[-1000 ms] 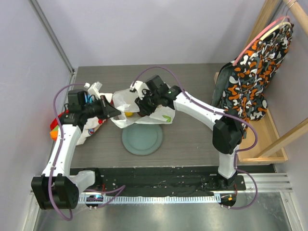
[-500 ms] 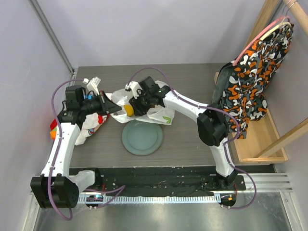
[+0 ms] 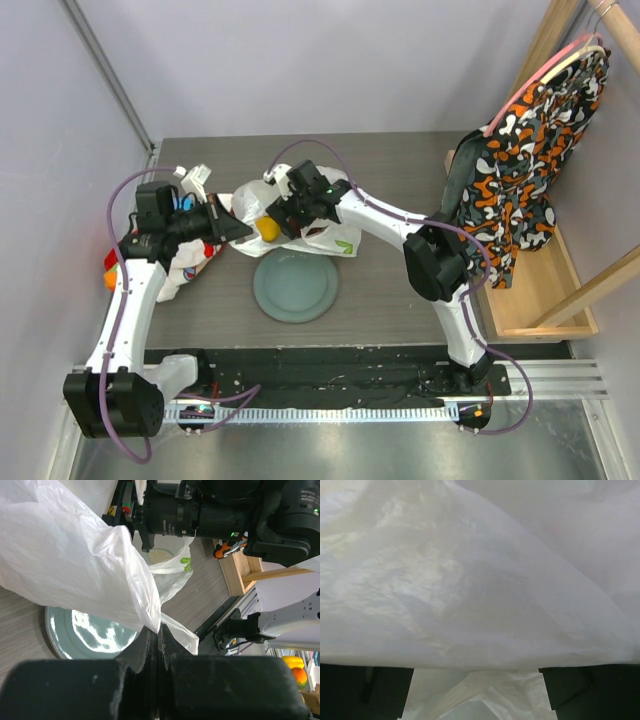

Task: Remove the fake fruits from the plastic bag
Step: Take out the fake fruit from the plastic bag.

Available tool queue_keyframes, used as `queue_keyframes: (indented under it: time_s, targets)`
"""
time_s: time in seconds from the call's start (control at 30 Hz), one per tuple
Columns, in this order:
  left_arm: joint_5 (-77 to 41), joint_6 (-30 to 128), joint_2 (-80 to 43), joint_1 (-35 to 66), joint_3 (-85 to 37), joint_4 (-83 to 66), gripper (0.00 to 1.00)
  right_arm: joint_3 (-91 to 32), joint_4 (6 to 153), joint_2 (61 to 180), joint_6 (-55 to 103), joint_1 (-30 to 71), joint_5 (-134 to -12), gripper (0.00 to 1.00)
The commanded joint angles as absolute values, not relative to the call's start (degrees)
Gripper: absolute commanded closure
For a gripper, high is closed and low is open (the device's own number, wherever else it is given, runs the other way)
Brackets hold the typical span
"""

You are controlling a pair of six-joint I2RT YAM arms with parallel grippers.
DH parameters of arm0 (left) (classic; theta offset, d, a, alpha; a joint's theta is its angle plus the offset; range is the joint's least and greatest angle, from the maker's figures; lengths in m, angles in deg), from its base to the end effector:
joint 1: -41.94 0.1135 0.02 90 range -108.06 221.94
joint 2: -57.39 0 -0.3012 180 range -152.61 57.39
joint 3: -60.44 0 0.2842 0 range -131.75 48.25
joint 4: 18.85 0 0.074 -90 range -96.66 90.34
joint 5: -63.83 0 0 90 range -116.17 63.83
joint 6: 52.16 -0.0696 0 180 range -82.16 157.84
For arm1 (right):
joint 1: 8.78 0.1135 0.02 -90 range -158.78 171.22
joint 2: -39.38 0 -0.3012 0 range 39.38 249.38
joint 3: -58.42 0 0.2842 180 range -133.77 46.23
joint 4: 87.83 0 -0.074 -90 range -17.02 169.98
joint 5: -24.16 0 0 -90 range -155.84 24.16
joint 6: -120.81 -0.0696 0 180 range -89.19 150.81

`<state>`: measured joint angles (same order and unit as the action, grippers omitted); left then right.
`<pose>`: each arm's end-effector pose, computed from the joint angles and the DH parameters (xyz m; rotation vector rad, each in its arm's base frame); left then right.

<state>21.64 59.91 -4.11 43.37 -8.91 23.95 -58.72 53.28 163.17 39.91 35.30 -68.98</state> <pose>0.2580 -0.0451 0.3478 0.0472 2.1535 -1.1111 0.4070 0.3995 0.2285 -1.0952 2.1282 0.3565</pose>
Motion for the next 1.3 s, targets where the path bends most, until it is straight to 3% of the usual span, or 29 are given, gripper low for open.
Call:
queue_keyframes:
  time_s: [0.0,0.17,0.23,0.27,0.37,0.5,0.87,1.13,1.27]
  targets:
    - [22.96,58.5,-3.0,43.7,-8.7,23.75,1.0,-55.81,53.97,162.08,40.56,35.17,-66.11,0.03]
    - [22.96,58.5,-3.35,43.7,-8.88,23.49,1.0,-55.46,54.06,164.36,42.93,35.08,-62.68,0.05]
    - [22.87,58.49,-3.44,43.7,-8.88,23.57,1.0,-55.37,55.11,164.1,43.11,34.82,-61.89,0.17]
    - [22.7,58.49,-3.35,43.7,-8.79,23.49,1.0,-55.72,55.55,163.67,43.2,34.73,-62.85,0.29]
    - [22.08,58.41,-3.43,43.61,-8.61,23.49,1.0,-57.04,55.55,161.56,43.72,34.64,-64.87,0.51]
    - [21.03,58.23,-4.49,43.7,-8.61,22.79,1.0,-57.13,54.5,155.06,44.43,34.55,-70.31,0.65]
    - [18.57,58.14,-9.41,43.61,-11.24,20.32,1.0,-45.71,51.16,130.46,48.03,34.47,-86.12,0.7]
    - [16.19,61.47,-14.32,43.61,-16.43,17.95,1.0,-45.88,39.38,135.53,55.5,35.7,-102.31,0.7]
    - [15.84,62.71,-17.58,43.61,-20.38,17.68,1.0,-53.41,34.91,142.56,61.54,37.62,-105.83,0.7]
